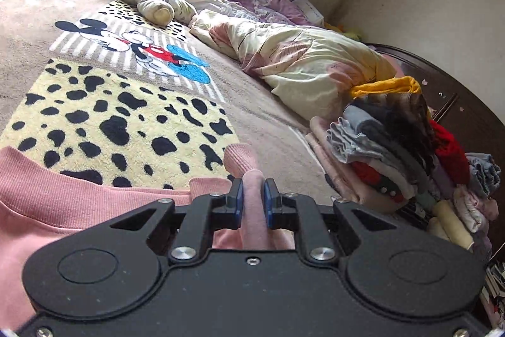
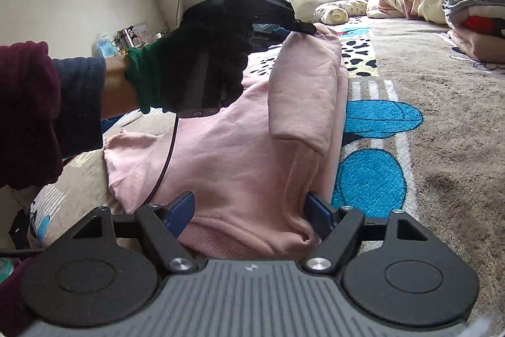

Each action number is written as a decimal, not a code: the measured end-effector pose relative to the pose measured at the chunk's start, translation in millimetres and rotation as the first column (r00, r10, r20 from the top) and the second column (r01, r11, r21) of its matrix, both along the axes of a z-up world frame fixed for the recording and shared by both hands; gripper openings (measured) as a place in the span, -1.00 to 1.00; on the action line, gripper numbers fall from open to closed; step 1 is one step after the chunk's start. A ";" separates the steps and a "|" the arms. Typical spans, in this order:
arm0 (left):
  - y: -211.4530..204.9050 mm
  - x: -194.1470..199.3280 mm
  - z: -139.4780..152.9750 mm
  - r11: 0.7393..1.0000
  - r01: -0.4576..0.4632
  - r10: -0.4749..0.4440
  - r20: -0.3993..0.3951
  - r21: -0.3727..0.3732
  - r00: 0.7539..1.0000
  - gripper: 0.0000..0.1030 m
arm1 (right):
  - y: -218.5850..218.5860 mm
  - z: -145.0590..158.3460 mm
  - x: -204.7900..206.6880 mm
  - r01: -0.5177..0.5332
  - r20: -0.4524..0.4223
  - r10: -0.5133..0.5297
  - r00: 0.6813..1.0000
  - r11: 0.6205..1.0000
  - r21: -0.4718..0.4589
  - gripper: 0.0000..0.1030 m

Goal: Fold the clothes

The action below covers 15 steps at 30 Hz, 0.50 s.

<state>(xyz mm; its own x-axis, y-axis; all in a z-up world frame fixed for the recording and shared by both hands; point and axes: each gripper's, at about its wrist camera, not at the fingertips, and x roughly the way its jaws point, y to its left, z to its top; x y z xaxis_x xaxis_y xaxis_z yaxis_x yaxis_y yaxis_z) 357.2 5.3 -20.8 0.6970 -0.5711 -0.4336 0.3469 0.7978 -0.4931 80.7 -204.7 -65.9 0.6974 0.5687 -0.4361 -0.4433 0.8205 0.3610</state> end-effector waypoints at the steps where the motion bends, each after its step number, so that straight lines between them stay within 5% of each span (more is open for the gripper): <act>1: -1.6 1.2 -4.1 1.000 0.007 -0.007 -0.007 0.021 1.000 -0.78 | -0.2 0.2 -0.1 0.001 -0.001 -0.001 1.000 1.000 0.001 0.48; 12: -1.5 1.0 -19.7 0.993 0.010 0.000 -0.085 0.119 0.996 -0.77 | 3.5 0.6 0.3 -0.005 0.014 0.006 1.000 0.999 -0.042 0.48; 13: -0.8 -0.8 -19.1 0.992 0.005 0.006 -0.089 0.125 0.996 -0.71 | 3.9 0.7 0.3 -0.005 0.015 0.006 1.000 0.999 -0.044 0.48; 15: 0.9 -4.5 -17.8 0.991 -0.004 0.017 -0.098 0.136 0.995 -0.23 | 4.1 0.8 0.7 -0.004 0.016 0.005 1.000 0.999 -0.045 0.48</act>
